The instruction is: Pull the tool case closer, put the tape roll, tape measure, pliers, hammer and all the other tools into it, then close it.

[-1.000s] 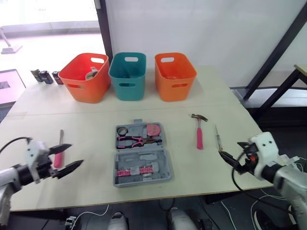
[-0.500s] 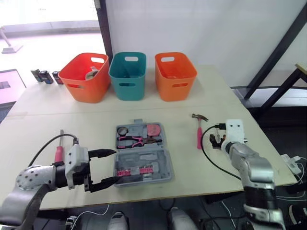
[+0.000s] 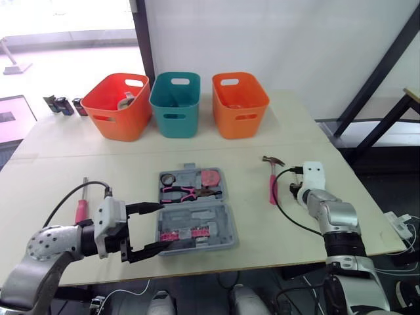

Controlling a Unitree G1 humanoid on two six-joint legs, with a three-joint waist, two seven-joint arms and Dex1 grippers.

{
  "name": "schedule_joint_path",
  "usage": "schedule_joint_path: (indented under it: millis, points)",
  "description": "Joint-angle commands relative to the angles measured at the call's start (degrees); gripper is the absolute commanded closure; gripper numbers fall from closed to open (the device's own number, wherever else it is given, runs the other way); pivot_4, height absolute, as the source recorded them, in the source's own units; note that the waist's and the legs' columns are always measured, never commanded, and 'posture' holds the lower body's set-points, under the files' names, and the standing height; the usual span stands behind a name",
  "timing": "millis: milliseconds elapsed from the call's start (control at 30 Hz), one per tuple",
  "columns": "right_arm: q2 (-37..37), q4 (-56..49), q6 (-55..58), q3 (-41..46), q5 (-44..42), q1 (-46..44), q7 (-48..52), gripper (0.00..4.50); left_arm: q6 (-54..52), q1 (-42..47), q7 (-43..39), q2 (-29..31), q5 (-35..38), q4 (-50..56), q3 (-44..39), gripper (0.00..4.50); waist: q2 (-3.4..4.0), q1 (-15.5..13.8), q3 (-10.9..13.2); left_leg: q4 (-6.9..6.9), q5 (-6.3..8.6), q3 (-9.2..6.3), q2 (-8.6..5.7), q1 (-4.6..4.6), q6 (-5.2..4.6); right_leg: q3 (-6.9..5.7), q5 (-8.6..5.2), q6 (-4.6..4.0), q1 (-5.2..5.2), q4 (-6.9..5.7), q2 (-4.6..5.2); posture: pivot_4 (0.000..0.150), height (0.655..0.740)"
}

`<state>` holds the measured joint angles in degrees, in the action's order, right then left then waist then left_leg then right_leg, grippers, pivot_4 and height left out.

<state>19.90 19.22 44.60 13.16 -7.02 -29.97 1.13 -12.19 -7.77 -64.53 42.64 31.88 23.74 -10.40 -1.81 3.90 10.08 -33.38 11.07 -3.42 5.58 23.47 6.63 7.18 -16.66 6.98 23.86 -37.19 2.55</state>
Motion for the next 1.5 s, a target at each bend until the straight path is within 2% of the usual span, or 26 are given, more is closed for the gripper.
schedule_joint_path:
  millis: [33,133,267,333,400,533,600,900,1133,1200,1267,1433,1500]
  points:
    - [0.72,-1.94,0.46,1.86,-0.17,0.79,-0.59,4.49,0.44,1.25,0.17,0.50,0.22,0.70,-0.37,0.00,0.00,-0.01,0.00,-0.01,0.00,-0.01,0.00,0.00,0.00,0.00,0.00,0.00,0.00,0.00,0.00,0.150,0.7400]
    - [1.29,-6.22,-0.45,1.94,-0.13,1.78,-0.01,4.48,0.40,2.18,0.12,0.42,0.04,0.13,0.09,0.00,0.01,0.06,0.00,-0.01,0.00,-0.03,0.00,0.00,0.00,0.00,0.00,0.00,0.00,-0.01,-0.02,0.150,0.7400]
    - [2.70,-19.49,-0.14,0.94,-0.71,4.44,2.58,4.48,0.61,2.86,-0.10,0.41,-0.06,-0.85,0.09,0.00,0.19,0.16,0.11,0.04,0.00,-0.03,0.00,0.00,0.00,0.00,-0.02,0.03,0.04,-0.01,-0.01,0.150,0.7400]
    - [2.65,-34.13,7.72,0.66,-5.02,5.81,4.82,4.48,0.41,3.42,0.13,0.47,-0.04,-1.53,-0.11,0.00,0.27,0.14,0.16,0.08,0.00,-0.02,0.00,0.01,0.00,0.00,-0.01,0.04,0.10,-0.04,-0.02,0.150,0.7400]
    - [-1.17,-49.35,22.42,0.28,-12.25,7.74,5.54,4.48,0.32,4.01,0.22,0.53,-0.24,-2.22,0.00,0.00,0.31,0.24,0.14,0.16,0.00,-0.05,0.02,0.01,0.00,0.00,-0.01,0.04,0.19,-0.11,-0.06,0.150,0.7400]
    - [-8.86,-62.68,40.92,-2.59,-14.99,12.03,3.07,4.48,0.24,4.52,-0.13,0.60,-0.57,-2.65,0.99,0.00,0.22,-0.01,0.09,0.25,0.01,-0.25,0.13,-0.02,-0.02,-0.02,-0.04,0.01,0.21,-0.17,-0.28,0.150,0.7400]
    - [-13.50,-64.43,44.73,-3.78,-14.28,13.91,1.47,4.48,0.11,4.79,-0.14,0.50,-0.60,-2.69,1.32,0.00,0.23,-0.36,0.09,0.23,0.01,-0.21,0.09,0.08,-0.01,-0.02,-0.06,0.00,0.22,-0.12,-0.19,0.150,0.7400]
    - [-17.43,-55.05,43.16,-9.26,-7.99,17.05,-3.23,4.48,0.01,6.29,0.36,0.61,-1.03,-2.96,1.67,0.00,0.22,0.21,0.10,-0.20,0.01,-0.06,0.01,0.18,0.01,-0.01,0.10,-0.19,0.23,-0.05,-0.01,0.150,0.7400]
    - [-19.05,-46.32,34.10,-11.74,-5.95,19.16,-2.86,4.48,0.11,6.59,0.66,0.93,-1.41,-3.16,1.41,0.00,0.21,0.20,0.09,0.12,0.00,-0.06,0.02,0.19,0.00,-0.01,0.04,-0.10,0.40,-0.05,-0.05,0.150,0.7400]
    - [-19.18,-45.44,31.99,-11.71,-5.40,19.93,-2.99,3.44,0.07,6.52,0.90,0.95,-1.41,-3.02,1.27,0.00,0.18,0.21,0.07,0.13,0.00,-0.06,0.03,0.19,0.00,-0.01,0.04,-0.08,0.40,-0.05,-0.05,0.150,0.7400]
    - [-19.65,-47.58,32.46,-10.11,-6.13,19.78,-2.63,2.58,0.01,6.30,1.04,1.07,-1.31,-2.85,1.02,0.00,0.17,0.17,0.07,0.12,0.00,-0.06,0.03,0.19,0.00,-0.01,0.04,-0.09,0.38,-0.05,-0.05,0.150,0.7400]
    - [-14.07,-55.46,40.99,-5.92,-9.24,13.54,1.99,0.18,0.07,5.64,1.64,1.05,-1.05,-2.42,0.43,0.00,0.20,0.04,0.09,-0.01,0.00,-0.06,0.01,0.25,0.00,-0.01,0.05,-0.11,0.36,-0.05,-0.01,0.150,0.7400]
    - [-8.40,-57.57,45.88,-3.63,-12.20,7.24,6.64,0.05,0.21,5.16,2.06,0.87,-1.14,-2.22,0.28,0.00,0.21,0.12,0.10,-0.08,0.00,-0.06,0.01,0.32,0.00,-0.01,0.06,-0.11,0.40,-0.06,-0.01,0.150,0.7400]
